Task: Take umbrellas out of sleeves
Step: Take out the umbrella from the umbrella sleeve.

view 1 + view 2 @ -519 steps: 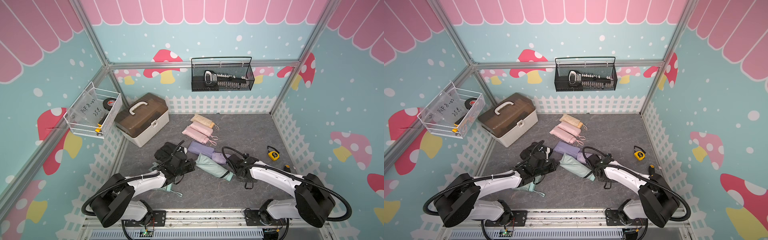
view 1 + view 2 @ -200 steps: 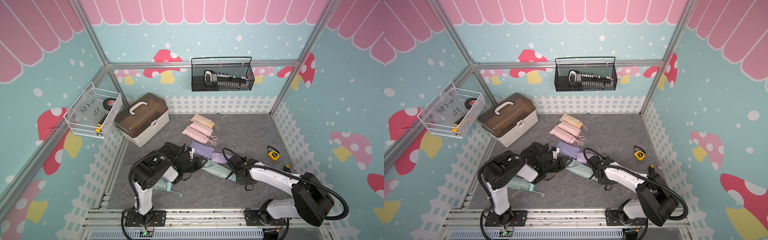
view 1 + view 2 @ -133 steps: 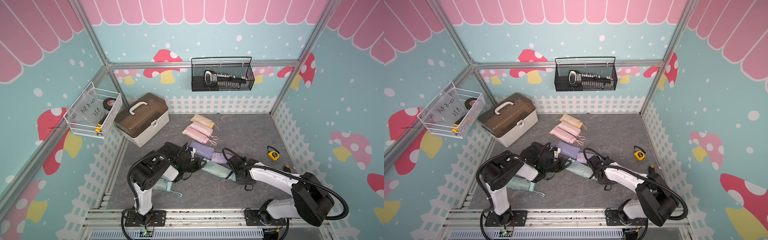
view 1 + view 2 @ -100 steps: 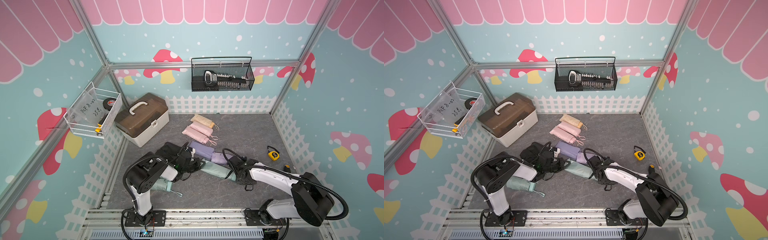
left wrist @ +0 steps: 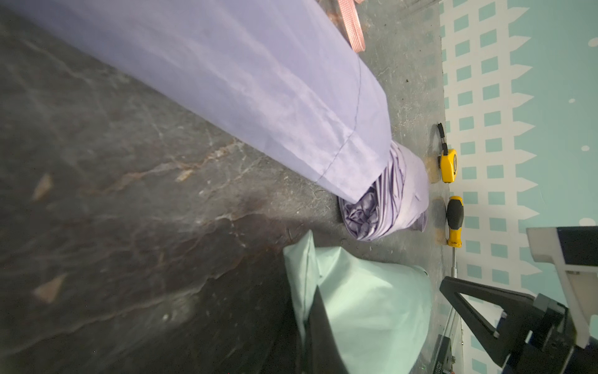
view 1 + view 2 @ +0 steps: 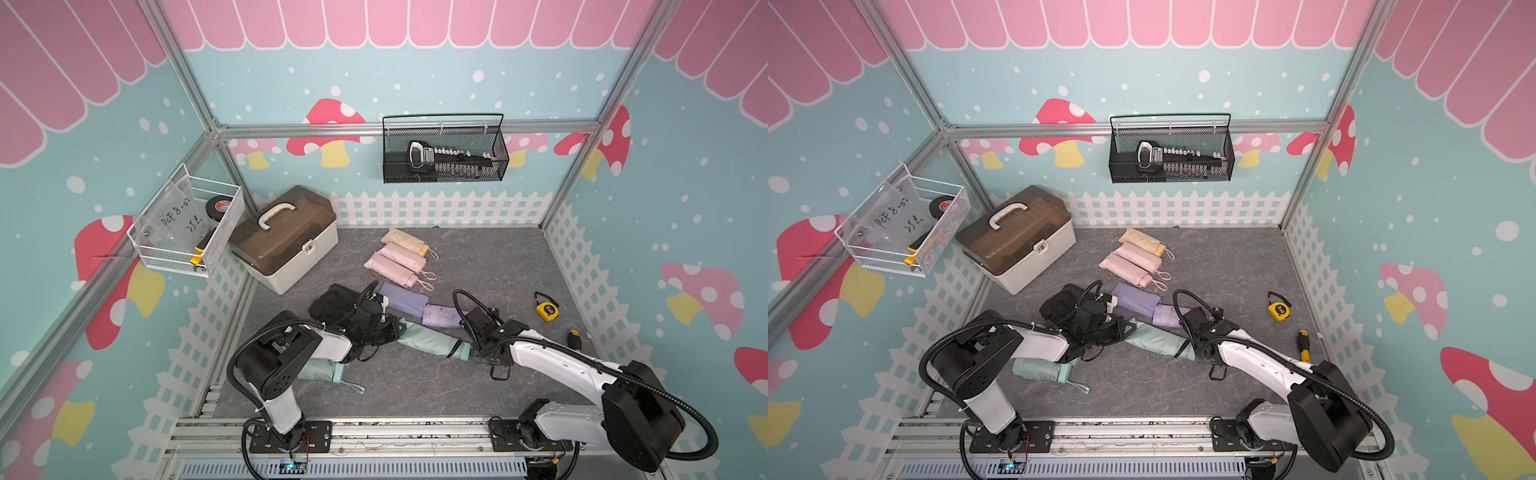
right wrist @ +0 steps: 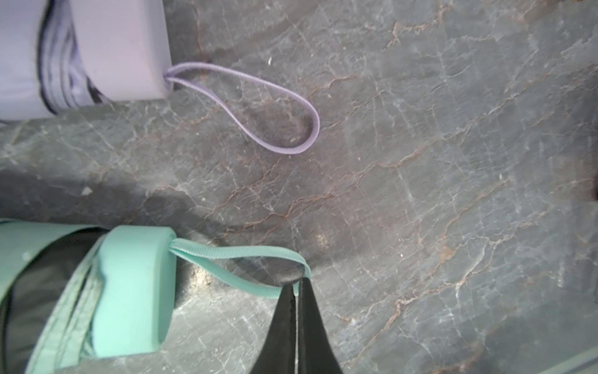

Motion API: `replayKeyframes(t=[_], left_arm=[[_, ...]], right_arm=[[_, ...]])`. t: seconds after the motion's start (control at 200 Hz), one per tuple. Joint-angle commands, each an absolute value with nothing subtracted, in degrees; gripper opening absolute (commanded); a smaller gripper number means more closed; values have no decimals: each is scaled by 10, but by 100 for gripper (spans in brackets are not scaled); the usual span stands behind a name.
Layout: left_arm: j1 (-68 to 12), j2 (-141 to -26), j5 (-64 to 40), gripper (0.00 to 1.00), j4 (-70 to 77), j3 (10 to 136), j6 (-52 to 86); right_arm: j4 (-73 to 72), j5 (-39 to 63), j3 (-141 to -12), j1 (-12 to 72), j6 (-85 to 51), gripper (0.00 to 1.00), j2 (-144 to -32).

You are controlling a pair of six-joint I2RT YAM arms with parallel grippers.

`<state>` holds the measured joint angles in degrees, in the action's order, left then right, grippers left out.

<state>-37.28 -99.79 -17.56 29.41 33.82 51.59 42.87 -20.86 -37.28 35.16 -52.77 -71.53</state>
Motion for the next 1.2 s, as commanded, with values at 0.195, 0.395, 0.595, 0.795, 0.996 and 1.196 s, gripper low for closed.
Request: replayKeyframes(t=[0.195, 0.395, 0.595, 0.795, 0.996, 1.196], left_arm=[[-377, -982, -160, 0, 273, 356, 504], [-379, -980, -160, 0, 269, 359, 504], [-380, -979, -160, 0, 267, 359, 504], [-378, -975, -156, 0, 234, 375, 491], [-381, -932, -84, 0, 83, 424, 405], [-417, -899, 53, 0, -79, 488, 300]], right_arm=[[387, -175, -337, 335, -530, 0, -731], [357, -164, -325, 333, -524, 0, -735], [356, -171, -328, 330, -521, 0, -751], [376, -184, -339, 325, -543, 0, -768], [455, -217, -377, 323, -615, 2, -834], [517, -234, -433, 324, -642, 0, -915]])
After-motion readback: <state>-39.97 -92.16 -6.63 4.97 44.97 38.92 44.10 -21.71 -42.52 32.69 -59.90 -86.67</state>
